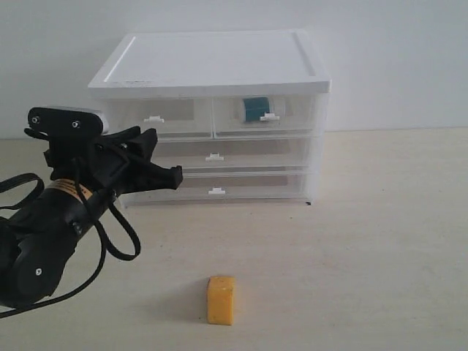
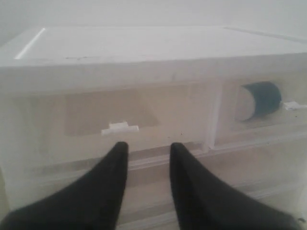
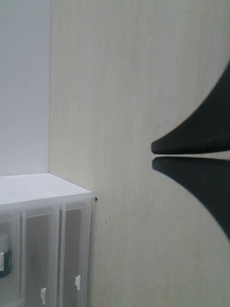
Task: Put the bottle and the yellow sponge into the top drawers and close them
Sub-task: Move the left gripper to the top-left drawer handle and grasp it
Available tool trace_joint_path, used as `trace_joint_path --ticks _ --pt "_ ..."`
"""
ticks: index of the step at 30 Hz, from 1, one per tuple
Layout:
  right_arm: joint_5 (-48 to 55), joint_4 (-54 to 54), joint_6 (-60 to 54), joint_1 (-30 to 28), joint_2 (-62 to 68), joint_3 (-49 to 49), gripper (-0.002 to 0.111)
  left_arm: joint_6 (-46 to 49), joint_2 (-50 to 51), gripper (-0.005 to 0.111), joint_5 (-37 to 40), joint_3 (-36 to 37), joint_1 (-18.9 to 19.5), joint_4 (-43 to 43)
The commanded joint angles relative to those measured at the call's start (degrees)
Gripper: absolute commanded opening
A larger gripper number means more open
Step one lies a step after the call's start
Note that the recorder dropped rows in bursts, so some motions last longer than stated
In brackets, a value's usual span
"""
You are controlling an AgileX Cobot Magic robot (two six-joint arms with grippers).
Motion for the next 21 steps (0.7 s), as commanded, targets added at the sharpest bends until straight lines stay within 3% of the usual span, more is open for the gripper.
trace_joint_path --ticks 1,4,21 --pt "-0.15 -0.34 -0.44 -0.02 -0.29 0.00 0.000 -0.18 0.36 0.055 -2.13 -0.72 -0.18 0.41" --pt "-0.15 -0.34 -0.44 -0.02 -0.29 0.00 0.000 -0.46 0.48 0.063 -2.42 -0.96 -0.18 -0.23" --pt "-0.15 -0.18 -0.43 -0.02 -0.29 0.00 0.000 5.12 9.46 0.061 -3.77 -8.61 -0.18 -8.76"
